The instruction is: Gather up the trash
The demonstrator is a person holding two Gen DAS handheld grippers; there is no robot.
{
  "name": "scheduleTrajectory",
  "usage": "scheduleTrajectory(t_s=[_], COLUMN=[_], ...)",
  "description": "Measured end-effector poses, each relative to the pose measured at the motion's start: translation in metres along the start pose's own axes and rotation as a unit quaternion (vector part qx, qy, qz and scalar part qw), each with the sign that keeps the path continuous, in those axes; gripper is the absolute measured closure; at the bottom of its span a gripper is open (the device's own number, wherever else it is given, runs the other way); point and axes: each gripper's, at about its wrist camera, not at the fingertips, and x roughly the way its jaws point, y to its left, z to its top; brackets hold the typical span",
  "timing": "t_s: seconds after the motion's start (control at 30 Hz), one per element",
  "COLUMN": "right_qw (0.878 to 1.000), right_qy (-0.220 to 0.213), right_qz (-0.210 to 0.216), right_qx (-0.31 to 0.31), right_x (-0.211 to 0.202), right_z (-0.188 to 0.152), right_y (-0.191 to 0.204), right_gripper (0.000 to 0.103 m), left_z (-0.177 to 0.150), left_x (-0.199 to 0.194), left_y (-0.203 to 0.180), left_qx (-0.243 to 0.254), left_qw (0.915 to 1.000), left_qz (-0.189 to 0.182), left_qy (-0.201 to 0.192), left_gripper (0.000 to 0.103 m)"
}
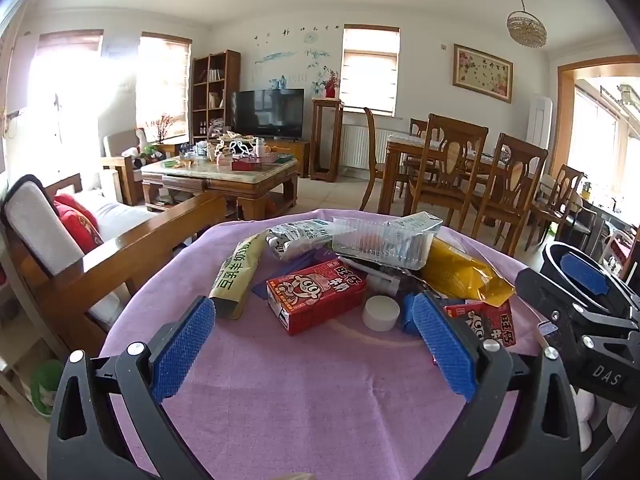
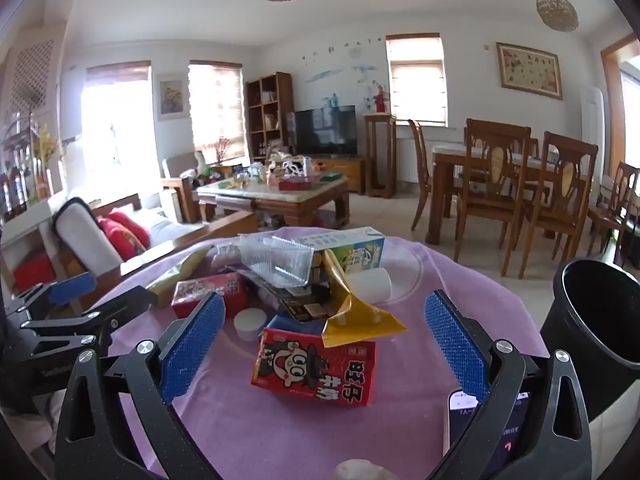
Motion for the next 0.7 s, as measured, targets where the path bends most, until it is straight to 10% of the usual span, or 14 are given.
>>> scheduleTrajectory(t_s=[0.7], right_qw=[1.000], right_qy=[-0.003], right_qz=[0.001], right_qx=[-0.001], right_x=[0.0005], right_z=[0.0002], right_y=[0.0003], right_gripper=[0.004], left_z=[0.0043], left_x=[-0.0056], left_y=[0.0064], left_qx=[-0.002], left_qw=[1.0000], left_qz=[-0.001], left_qy=[-0.004], left_gripper=[0.005])
